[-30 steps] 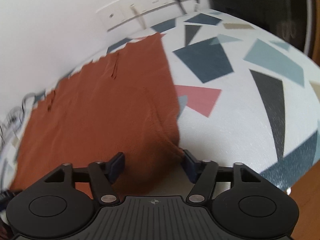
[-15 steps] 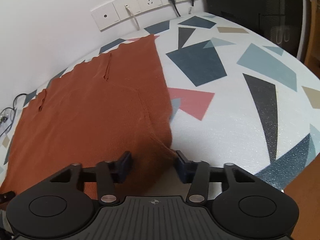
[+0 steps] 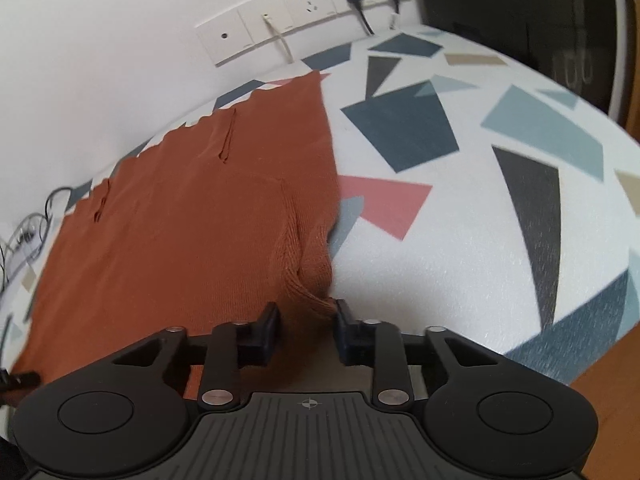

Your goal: Fold clothes

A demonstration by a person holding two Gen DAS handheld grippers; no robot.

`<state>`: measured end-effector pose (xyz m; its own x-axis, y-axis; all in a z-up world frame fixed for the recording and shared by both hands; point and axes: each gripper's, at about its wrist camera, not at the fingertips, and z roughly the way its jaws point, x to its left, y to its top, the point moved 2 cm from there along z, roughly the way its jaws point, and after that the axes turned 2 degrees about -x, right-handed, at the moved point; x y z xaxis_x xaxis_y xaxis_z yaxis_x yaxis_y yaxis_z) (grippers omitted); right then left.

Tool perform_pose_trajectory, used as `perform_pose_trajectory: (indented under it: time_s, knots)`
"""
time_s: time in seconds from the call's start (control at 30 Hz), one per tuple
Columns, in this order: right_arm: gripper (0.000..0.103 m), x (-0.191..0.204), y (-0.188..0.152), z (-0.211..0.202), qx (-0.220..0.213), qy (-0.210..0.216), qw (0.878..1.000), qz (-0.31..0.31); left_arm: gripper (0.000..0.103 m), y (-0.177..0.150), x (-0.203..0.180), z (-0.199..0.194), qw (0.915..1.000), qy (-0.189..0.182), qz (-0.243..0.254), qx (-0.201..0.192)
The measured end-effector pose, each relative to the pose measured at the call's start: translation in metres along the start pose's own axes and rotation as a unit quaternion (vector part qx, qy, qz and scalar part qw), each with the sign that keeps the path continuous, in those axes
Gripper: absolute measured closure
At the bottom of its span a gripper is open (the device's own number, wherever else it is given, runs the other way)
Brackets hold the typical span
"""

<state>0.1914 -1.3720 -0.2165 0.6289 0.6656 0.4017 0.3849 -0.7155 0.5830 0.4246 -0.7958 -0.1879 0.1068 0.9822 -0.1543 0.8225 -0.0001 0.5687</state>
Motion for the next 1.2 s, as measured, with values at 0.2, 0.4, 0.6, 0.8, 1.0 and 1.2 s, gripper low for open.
perform_pose_trajectory:
  time_s: [0.2, 0.4, 0.6, 0.8, 1.0, 1.2]
  knots:
    - [0.086, -0.007, -0.002, -0.008, -0.003, 0.024, 0.999, 0.044, 0.079, -0.001, 0.023, -0.004, 0.9952, -0.042, -0.089, -0.002]
    - [0.086, -0.019, 0.004, -0.019, -0.005, 0.056, 0.995, 0.084, 0.081, -0.012, 0.029, -0.013, 0.9908, -0.057, -0.123, -0.008]
    - [0.086, -0.024, -0.003, -0.027, 0.005, 0.057, 0.995, 0.077, 0.081, -0.028, 0.032, -0.024, 0.9921, -0.056, -0.112, -0.013]
    - [0.083, -0.041, -0.013, -0.028, 0.017, 0.065, 0.993, 0.100, 0.081, -0.037, 0.030, -0.034, 0.9932, -0.051, -0.104, -0.009]
    - [0.081, -0.038, -0.014, -0.025, 0.023, 0.057, 0.996, 0.058, 0.081, -0.039, 0.020, -0.037, 0.9970, -0.030, -0.069, -0.017]
    - [0.086, -0.037, -0.008, -0.032, 0.025, 0.077, 0.995, 0.062, 0.082, -0.035, 0.008, -0.048, 0.9991, -0.011, -0.035, -0.023]
